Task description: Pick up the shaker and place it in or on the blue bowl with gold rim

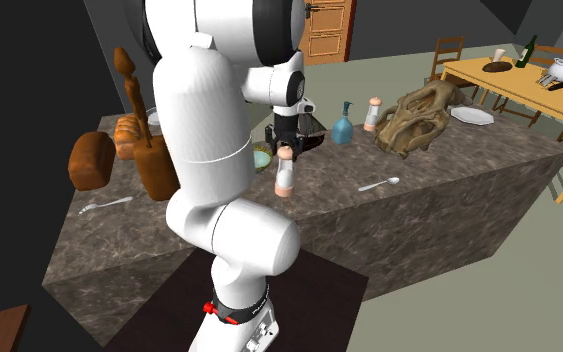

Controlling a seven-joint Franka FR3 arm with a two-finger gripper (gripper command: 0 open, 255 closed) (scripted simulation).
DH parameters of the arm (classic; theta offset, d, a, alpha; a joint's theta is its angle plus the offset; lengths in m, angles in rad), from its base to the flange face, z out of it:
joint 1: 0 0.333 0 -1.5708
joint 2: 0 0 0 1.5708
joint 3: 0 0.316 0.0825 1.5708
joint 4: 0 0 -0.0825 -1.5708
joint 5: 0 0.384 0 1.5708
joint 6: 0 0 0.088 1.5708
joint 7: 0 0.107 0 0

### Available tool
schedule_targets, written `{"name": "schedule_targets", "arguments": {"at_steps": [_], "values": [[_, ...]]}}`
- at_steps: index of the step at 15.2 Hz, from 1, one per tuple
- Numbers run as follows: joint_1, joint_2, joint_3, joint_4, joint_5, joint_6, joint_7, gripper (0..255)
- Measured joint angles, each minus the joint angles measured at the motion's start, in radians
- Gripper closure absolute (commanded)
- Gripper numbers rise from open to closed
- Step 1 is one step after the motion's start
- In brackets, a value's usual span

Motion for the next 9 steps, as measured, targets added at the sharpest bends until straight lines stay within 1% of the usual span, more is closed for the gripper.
{"name": "schedule_targets", "arguments": {"at_steps": [9], "values": [[0.001, -0.078, -0.004, 0.051, 0.015, -0.128, -0.008, 255]]}}
